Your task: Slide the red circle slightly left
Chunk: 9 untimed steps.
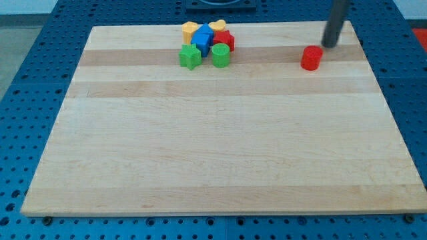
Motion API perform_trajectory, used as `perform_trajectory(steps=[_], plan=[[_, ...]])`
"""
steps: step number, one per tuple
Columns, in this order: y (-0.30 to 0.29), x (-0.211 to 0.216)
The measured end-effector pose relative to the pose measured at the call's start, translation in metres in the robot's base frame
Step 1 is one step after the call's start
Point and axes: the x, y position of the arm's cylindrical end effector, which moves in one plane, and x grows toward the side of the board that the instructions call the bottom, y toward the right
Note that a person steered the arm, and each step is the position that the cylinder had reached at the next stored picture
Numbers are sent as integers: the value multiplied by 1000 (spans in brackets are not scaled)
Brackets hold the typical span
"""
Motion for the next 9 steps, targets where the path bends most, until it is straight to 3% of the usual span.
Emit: perform_trajectory(steps=[1,3,4,7,9], plan=[[7,40],[-62,50],[-90,46],[-89,2],[-129,-18]])
